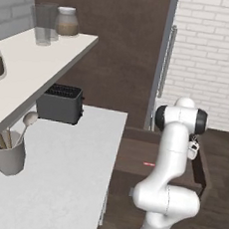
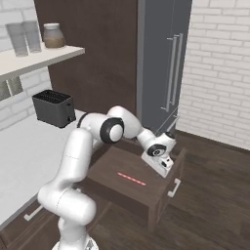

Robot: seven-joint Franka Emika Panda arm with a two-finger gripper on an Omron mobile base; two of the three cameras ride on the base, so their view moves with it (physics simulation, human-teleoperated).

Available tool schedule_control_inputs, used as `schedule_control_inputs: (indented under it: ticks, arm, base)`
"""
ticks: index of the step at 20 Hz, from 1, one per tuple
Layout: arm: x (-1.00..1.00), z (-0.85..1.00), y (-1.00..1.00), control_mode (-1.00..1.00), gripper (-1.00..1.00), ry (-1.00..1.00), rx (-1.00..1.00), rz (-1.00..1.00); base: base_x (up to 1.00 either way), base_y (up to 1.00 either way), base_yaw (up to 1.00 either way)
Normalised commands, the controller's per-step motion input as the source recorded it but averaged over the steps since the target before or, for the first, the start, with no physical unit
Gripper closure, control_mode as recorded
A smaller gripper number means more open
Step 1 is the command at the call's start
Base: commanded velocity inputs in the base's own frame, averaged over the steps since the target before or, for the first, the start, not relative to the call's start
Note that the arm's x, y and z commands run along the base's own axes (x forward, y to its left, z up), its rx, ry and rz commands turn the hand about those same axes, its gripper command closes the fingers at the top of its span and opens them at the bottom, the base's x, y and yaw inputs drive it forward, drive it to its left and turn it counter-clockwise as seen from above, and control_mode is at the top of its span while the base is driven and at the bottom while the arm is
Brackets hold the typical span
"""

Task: Take a straw from the drawer in front and place it inside the glass cup on the dining counter.

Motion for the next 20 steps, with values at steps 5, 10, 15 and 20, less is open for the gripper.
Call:
schedule_control_inputs:
  ticks: [5, 10, 15, 20]
  arm:
    - [-0.09, -0.09, -0.68, -1.00, -1.00, 0.00, 0.00, 0.07]
    - [-0.19, -0.01, -0.05, -1.00, -1.00, 0.00, 0.00, 0.03]
    - [-0.08, 0.01, 0.69, -1.00, -1.00, 0.02, -0.10, 0.17]
    - [0.00, 0.11, 0.56, -1.00, -1.00, 0.00, -0.09, 0.29]
  base:
    - [0.00, 0.00, 0.00]
    - [0.00, 0.00, 0.00]
    - [0.00, 0.00, 0.00]
    - [0.00, 0.00, 0.00]
